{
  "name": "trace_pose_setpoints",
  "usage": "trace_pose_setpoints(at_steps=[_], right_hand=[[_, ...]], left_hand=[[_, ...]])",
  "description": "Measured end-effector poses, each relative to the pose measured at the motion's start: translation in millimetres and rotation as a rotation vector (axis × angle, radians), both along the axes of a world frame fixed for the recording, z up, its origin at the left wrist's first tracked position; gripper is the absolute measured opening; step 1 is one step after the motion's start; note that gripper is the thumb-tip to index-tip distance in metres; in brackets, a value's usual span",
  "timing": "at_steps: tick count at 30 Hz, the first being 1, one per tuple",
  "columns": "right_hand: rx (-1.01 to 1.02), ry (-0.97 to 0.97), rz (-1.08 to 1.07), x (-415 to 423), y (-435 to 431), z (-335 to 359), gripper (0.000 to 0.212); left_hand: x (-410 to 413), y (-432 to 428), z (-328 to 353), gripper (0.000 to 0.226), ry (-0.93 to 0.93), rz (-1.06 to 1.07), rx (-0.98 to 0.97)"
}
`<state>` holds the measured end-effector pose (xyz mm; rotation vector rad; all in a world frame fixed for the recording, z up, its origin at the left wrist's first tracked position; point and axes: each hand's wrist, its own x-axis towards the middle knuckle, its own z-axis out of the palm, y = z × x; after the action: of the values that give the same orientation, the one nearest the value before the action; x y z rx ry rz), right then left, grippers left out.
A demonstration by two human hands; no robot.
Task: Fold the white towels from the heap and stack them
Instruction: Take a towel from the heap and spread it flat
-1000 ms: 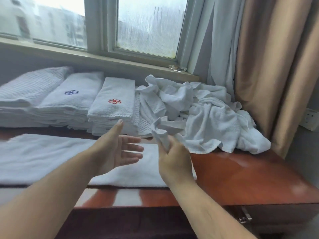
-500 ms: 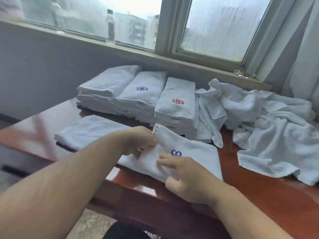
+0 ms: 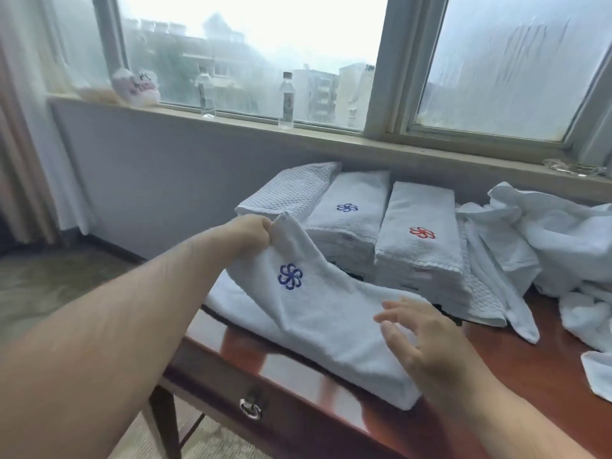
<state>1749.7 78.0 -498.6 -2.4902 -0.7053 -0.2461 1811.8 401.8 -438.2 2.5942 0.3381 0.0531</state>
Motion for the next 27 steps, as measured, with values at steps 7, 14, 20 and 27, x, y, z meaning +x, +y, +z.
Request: trace_pose_setpoints(at_steps=[7,14,20,27], right_hand=[[-0.124,0.023,0.111,19.2,42.9,-7.3,0.028],[0.132,0.062,-0.174,22.5,58.9,-27.2,0.033],[0.789,0.755,-0.485,30.7,45.6,-19.1,0.058],[0.792,1.034,-0.154,14.6,66.1,-11.1,0.021]], left_hand=[[-7.1,67.4,-27.1,0.024,-0.032,0.161,0.106],[-11.6,91.1,-80.9,0.019,-0.017,0.325,0.082],[-20.7,77.0,-100.1,0.044,-0.345,0.441,0.124],[-11.9,41.8,-96.7,0.049,-0.182,-0.308,0.251]])
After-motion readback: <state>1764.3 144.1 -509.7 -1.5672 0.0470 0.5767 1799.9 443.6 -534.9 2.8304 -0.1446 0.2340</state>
